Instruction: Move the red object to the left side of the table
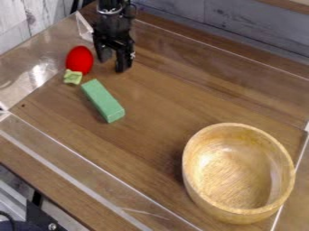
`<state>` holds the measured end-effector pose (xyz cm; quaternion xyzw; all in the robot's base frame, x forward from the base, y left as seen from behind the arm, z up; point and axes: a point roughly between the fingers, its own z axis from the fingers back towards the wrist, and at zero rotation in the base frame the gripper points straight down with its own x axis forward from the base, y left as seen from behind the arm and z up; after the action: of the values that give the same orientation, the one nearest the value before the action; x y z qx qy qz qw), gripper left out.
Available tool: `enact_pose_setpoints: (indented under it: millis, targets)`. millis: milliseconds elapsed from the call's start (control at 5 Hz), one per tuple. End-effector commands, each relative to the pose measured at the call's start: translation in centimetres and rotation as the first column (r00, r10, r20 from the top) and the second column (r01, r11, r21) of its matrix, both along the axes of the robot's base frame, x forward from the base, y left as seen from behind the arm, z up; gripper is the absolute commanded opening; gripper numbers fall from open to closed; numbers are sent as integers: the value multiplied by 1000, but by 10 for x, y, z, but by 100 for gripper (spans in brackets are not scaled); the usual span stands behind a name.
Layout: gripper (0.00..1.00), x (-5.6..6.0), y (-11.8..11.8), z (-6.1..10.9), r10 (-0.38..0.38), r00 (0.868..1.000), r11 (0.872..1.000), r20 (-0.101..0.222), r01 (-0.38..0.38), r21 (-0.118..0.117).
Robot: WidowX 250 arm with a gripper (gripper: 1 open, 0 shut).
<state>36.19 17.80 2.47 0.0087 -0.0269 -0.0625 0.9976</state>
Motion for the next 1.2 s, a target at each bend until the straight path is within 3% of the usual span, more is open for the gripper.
enact_pose_setpoints:
  millis: [0,200,600,800,1000]
  targets:
    - [100,6,-11,39,-6,995,999,101,2,41]
    - [100,3,-25,43,-10,993,999,121,5,40]
    - [100,14,-33,54,-23,987,999,156,19,27]
    - [100,16,-52,64,-29,984,1000,173,27,14]
    - [100,10,-76,74,-42,982,999,185,43,2]
